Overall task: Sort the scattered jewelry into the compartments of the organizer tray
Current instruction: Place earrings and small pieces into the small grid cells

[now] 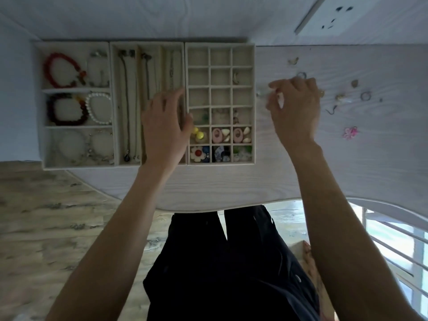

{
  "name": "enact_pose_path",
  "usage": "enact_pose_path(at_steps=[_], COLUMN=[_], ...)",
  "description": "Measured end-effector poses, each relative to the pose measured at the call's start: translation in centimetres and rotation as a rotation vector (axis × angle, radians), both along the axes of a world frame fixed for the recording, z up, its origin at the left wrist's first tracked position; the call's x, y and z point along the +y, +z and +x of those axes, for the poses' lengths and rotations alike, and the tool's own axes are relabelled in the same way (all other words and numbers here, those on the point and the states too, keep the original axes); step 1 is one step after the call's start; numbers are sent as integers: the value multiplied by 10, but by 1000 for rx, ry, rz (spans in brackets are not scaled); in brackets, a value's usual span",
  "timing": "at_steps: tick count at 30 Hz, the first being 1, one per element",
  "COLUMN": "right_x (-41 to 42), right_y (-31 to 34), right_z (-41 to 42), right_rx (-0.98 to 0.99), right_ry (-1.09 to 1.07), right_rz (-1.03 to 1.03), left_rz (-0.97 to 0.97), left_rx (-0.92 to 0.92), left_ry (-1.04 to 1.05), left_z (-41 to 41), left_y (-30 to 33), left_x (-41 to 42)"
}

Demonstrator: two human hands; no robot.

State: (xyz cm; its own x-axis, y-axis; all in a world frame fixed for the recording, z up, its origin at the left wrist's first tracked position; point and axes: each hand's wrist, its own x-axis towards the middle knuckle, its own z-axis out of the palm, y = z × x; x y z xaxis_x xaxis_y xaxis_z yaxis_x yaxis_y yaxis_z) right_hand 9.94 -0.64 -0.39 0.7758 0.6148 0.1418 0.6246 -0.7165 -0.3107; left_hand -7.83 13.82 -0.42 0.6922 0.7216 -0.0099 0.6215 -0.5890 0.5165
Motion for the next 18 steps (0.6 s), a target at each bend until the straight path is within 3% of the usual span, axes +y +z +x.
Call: enact_pose_path(at_steps=[5,12,16,18], right_x=[12,10,13,24], right_y=[-16,-2,36,42], right_z=[19,8,-21,-41], right_rx=[-1,-62,369,544], right_ry=[160,103,48,85], right_rz=[-159,50,374,412], left_rz=[16,44,11,-82], left_rx=[52,36,-1,-84], left_ry=[12,12,-56,-121], left_z=[0,0,-1,-2], left_y=[-2,-3,0,7], left_x=[5,7,8,6])
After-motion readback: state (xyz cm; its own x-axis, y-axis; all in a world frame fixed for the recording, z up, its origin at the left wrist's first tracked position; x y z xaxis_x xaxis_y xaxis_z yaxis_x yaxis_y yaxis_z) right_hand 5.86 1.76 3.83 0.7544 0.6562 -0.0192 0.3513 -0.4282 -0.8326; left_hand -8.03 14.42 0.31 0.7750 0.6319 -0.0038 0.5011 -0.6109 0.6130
